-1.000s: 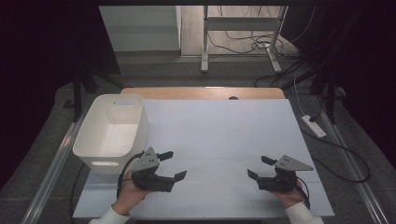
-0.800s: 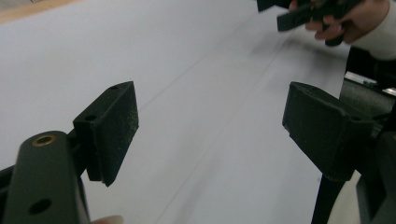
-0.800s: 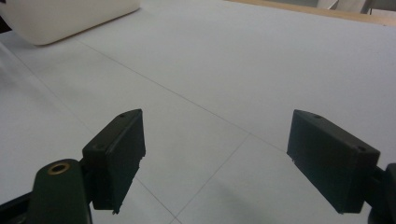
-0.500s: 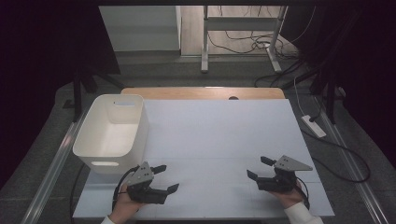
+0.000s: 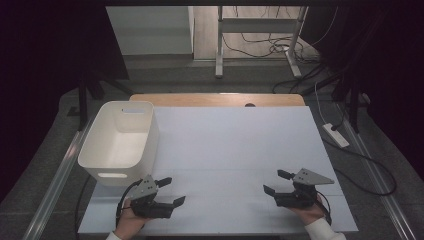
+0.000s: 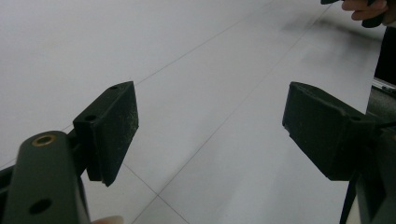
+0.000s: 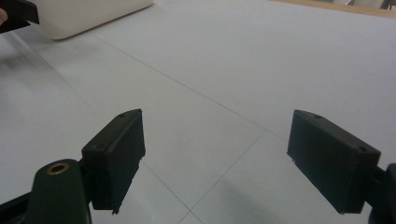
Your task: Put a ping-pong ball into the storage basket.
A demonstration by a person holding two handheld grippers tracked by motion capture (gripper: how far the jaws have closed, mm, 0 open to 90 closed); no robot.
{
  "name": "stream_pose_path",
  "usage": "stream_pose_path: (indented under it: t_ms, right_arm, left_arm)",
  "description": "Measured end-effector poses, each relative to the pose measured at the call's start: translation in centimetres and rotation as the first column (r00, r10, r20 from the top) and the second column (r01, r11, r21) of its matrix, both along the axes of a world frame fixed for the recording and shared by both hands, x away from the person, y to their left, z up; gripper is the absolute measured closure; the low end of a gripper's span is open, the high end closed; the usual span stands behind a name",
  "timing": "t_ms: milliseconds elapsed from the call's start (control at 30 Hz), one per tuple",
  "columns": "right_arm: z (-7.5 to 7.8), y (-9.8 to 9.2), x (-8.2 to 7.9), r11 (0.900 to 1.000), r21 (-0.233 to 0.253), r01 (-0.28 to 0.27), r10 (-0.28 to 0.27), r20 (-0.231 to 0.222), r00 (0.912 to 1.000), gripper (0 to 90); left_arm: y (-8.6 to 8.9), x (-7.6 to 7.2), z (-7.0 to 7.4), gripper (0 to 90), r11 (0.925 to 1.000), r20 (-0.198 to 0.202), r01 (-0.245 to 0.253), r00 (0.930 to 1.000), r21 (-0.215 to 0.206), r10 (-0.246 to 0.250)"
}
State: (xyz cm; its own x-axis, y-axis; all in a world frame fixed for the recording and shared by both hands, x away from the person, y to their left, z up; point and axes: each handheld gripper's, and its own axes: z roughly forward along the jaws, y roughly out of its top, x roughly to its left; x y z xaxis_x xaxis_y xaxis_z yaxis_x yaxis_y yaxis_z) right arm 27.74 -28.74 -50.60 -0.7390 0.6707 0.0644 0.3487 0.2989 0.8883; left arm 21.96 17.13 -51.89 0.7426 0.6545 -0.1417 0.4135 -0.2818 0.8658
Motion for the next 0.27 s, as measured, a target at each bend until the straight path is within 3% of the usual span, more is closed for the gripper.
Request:
stream_pose_path:
  t_ms: [267]
  right_arm:
    - [-0.04,-0.06,-0.05,1.0,0.003,-0.013,0.013,-0.011,0.9998,18.8]
  left_arm:
    - [-0.03,0.01,-0.03,19.1,1.0,0.001,0.003,1.0,-0.002,-0.003]
